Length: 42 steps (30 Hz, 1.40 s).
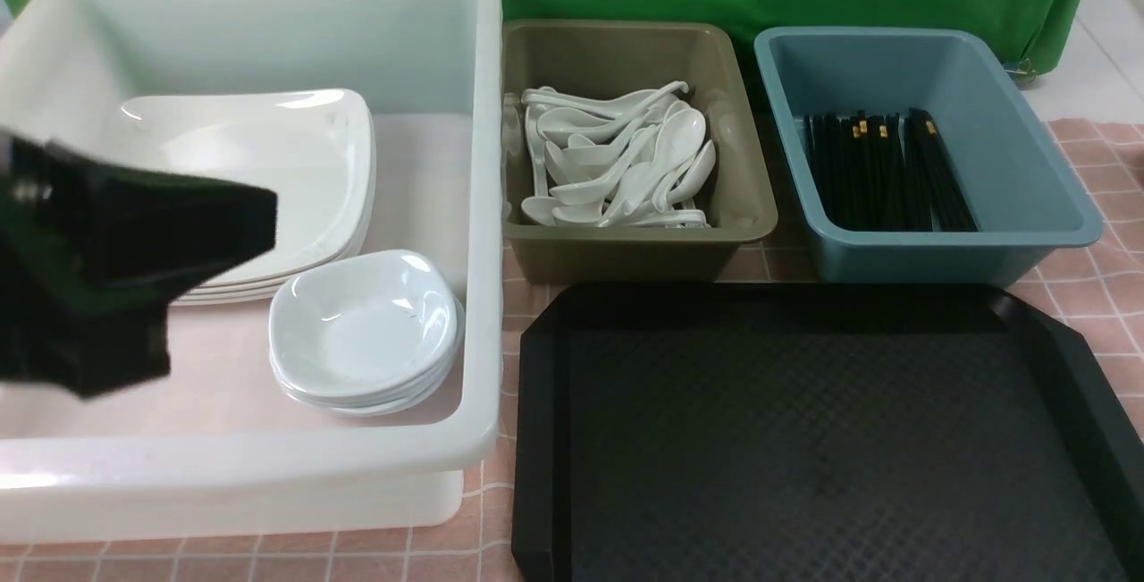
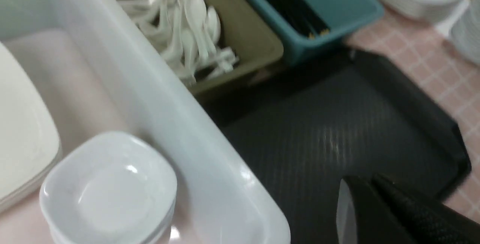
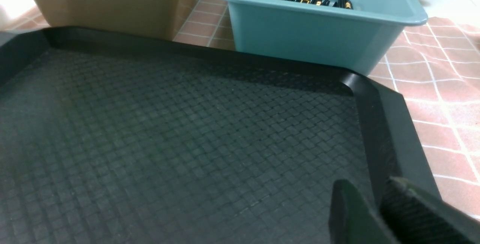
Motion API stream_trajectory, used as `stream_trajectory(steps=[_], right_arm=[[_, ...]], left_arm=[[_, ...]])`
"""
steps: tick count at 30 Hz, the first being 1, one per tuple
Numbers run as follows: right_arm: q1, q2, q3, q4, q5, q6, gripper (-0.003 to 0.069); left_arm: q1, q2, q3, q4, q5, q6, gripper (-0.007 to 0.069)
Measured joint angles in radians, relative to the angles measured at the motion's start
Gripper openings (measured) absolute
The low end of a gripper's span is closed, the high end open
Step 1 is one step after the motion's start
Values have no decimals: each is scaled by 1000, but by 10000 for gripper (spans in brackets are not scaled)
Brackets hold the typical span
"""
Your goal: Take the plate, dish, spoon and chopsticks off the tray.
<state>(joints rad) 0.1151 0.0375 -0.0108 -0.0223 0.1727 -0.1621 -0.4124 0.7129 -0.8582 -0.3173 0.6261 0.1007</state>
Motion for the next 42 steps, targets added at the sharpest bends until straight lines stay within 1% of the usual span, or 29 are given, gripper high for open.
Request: stream_trajectory(steps=[2, 4, 7, 10, 11, 12, 15, 25, 28, 31, 32, 34, 35, 36, 38, 39, 40, 42], right_arm=[[0, 0, 0, -1, 0, 0, 194], [0, 0, 0, -1, 0, 0, 195], [0, 0, 0, -1, 0, 0, 195], [0, 0, 0, -1, 0, 0, 199], [0, 0, 0, -1, 0, 0, 199], [0, 0, 0, -1, 0, 0, 201], [0, 0, 0, -1, 0, 0, 209], [0, 0, 0, -1, 0, 0, 232], [0, 0, 0, -1, 0, 0, 235], [0, 0, 0, -1, 0, 0, 237], [0, 0, 0, -1, 0, 0, 237], [0, 0, 0, -1, 0, 0, 239], [0, 0, 0, -1, 0, 0, 239], [0, 0, 0, -1, 0, 0, 240], [0, 0, 0, -1, 0, 0, 240], [0, 0, 0, -1, 0, 0, 240], [0, 0, 0, -1, 0, 0, 240], [0, 0, 0, -1, 1, 0, 240]], left_arm=[[0, -82, 140, -25, -193, 0, 20], [0, -130, 211, -32, -292, -1, 20], [0, -172, 266, -24, -354, -4, 20], [0, -187, 304, 37, -376, 1, 20], [0, -187, 306, 37, -375, 2, 20], [0, -187, 320, 87, -379, 4, 20], [0, -187, 333, 155, -367, 5, 20], [1, -192, 343, 195, -341, 13, 20], [12, -226, 372, 216, -341, -1, 20], [89, -339, 447, 261, -344, -52, 20], [89, -346, 451, 262, -343, -55, 20], [167, -444, 513, 269, -345, -89, 20], [181, -461, 525, 270, -345, -92, 20], [241, -547, 586, 270, -347, -107, 20], [309, -621, 647, 270, -349, -111, 20], [317, -629, 654, 270, -351, -111, 20], [372, -677, 701, 270, -357, -111, 20], [443, -704, 757, 270, -376, -111, 20]])
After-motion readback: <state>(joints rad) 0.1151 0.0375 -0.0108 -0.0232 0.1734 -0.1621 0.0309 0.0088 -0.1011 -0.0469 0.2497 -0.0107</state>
